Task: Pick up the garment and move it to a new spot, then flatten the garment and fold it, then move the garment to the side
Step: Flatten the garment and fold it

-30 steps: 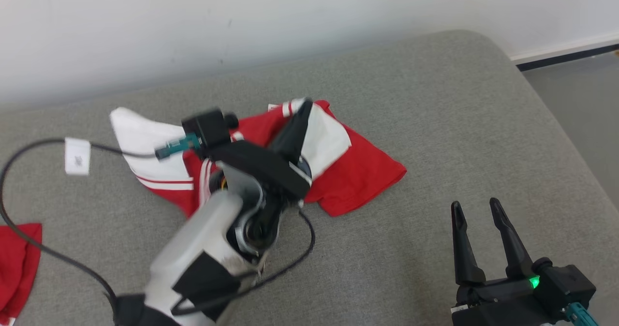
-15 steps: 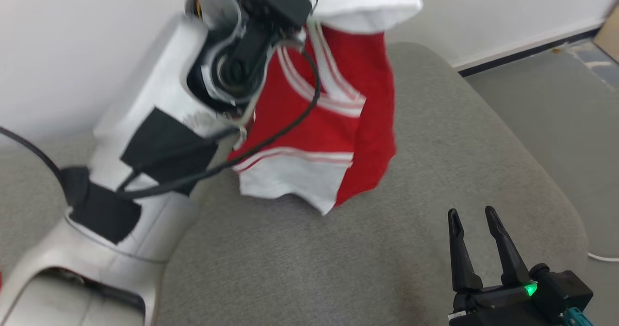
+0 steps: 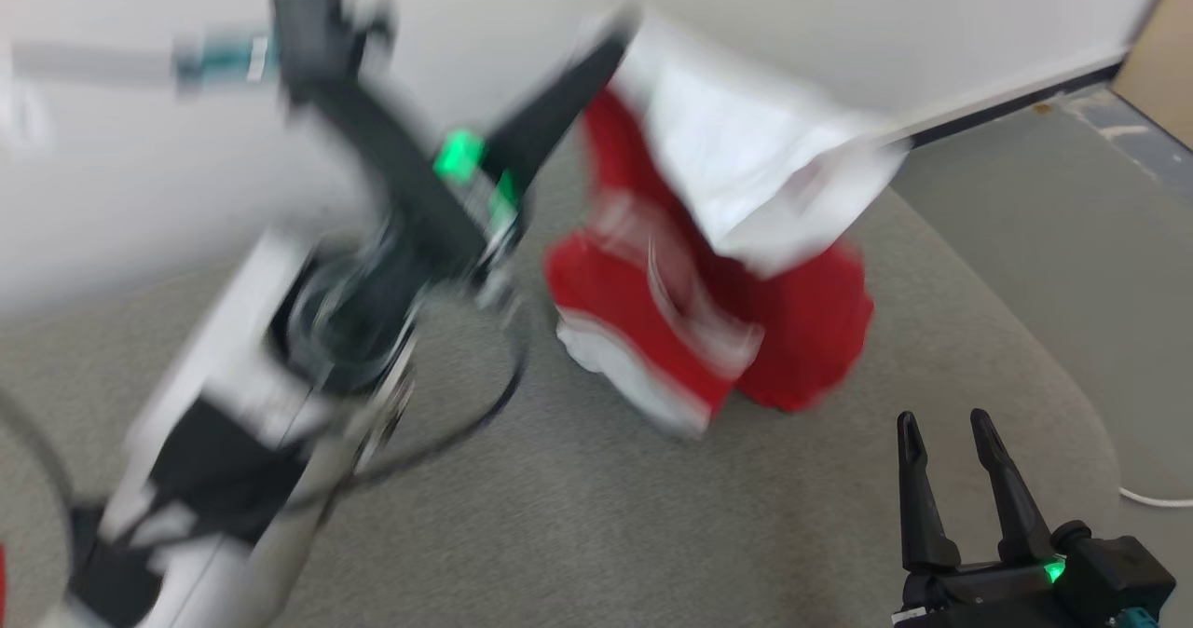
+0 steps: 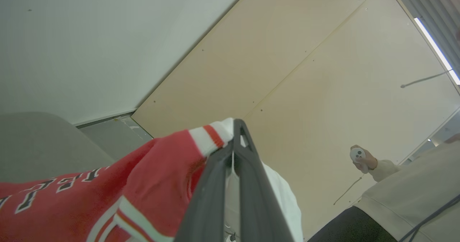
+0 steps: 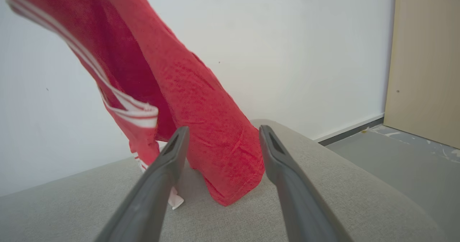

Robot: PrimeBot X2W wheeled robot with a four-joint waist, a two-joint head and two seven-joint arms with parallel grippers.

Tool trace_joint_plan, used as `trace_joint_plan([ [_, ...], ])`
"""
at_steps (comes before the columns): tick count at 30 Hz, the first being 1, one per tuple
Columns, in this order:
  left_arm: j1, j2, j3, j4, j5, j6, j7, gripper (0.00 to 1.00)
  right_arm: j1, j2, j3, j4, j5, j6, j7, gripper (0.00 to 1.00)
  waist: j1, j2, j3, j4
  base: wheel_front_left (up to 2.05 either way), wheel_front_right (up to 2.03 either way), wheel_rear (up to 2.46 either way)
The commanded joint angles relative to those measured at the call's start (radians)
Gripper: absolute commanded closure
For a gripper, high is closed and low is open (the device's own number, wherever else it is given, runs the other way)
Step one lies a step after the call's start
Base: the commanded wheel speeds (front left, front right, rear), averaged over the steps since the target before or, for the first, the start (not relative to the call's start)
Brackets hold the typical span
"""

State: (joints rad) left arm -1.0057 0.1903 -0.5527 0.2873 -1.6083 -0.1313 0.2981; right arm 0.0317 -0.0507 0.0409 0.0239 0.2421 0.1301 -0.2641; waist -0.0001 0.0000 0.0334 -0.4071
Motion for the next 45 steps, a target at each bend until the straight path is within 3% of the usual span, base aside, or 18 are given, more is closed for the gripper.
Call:
trace_joint_plan([
  [1, 0.088, 0.048, 0.000, -0.041, -0.018, 0.001, 0.019, 1.00, 0.008, 0.001, -0.005, -0.002, -0.010, 0.001, 0.000, 0.00, 0.0001, 0.0000, 0.022, 0.067, 0.00, 0.00, 0.00],
  [6, 0.391, 0.211, 0.003, -0.159, -0.020, 0.000, 0.027, 1.00, -0.001, 0.000, -0.004, -0.003, -0.031, 0.001, 0.000, 0.00, 0.0001, 0.0000, 0.032, 0.151, 0.00, 0.00, 0.00],
  [13, 0.609, 0.375, -0.032, -0.200, 0.155, 0.000, -0.086, 1.00, -0.013, 0.000, 0.002, -0.010, -0.050, 0.001, 0.000, 0.00, 0.0001, 0.0000, 0.046, 0.227, 0.00, 0.00, 0.00],
  [23, 0.635, 0.425, -0.041, -0.066, 0.276, 0.000, -0.317, 1.00, -0.030, 0.000, 0.004, -0.006, -0.060, 0.001, 0.000, 0.00, 0.0001, 0.0000, 0.073, 0.266, 0.00, 0.00, 0.00],
  [33, 0.565, 0.469, -0.160, 0.107, 0.427, 0.001, -0.439, 1.00, -0.051, 0.000, 0.022, 0.007, -0.066, 0.001, 0.000, 0.00, 0.0001, 0.0000, 0.078, 0.264, 0.00, 0.00, 0.00],
  [34, 0.554, 0.481, -0.165, 0.135, 0.451, 0.002, -0.458, 0.54, -0.052, 0.000, 0.022, 0.007, -0.067, 0.001, 0.000, 0.00, 0.0001, 0.0000, 0.077, 0.263, 0.00, 0.00, 0.00],
  [35, 0.548, 0.481, -0.174, 0.155, 0.469, 0.002, -0.469, 0.00, -0.051, 0.000, 0.024, 0.007, -0.068, 0.001, 0.000, 0.00, 0.0001, 0.0000, 0.075, 0.262, 0.00, 0.00, 0.00],
  [38, 0.540, 0.473, -0.174, 0.183, 0.502, 0.015, -0.505, 0.00, -0.045, 0.000, 0.026, 0.007, -0.069, 0.001, 0.000, 0.00, 0.0001, 0.0000, 0.070, 0.261, 0.00, 0.00, 0.00],
  [41, 0.555, 0.475, -0.159, 0.198, 0.600, 0.093, -0.553, 0.00, -0.030, 0.000, 0.031, 0.001, -0.074, 0.001, 0.000, 0.00, 0.0001, 0.0000, 0.060, 0.261, 0.00, 0.00, 0.00],
  [43, 0.568, 0.471, -0.148, 0.188, 0.621, 0.118, -0.558, 0.00, -0.024, 0.000, 0.030, 0.000, -0.076, 0.001, 0.000, 0.00, 0.0001, 0.0000, 0.058, 0.263, 0.00, 0.00, 0.00],
  [45, 0.595, 0.456, -0.095, 0.149, 0.661, 0.170, -0.563, 0.00, -0.011, 0.000, 0.030, 0.000, -0.079, 0.001, 0.000, 0.00, 0.0001, 0.0000, 0.054, 0.268, 0.00, 0.00, 0.00],
])
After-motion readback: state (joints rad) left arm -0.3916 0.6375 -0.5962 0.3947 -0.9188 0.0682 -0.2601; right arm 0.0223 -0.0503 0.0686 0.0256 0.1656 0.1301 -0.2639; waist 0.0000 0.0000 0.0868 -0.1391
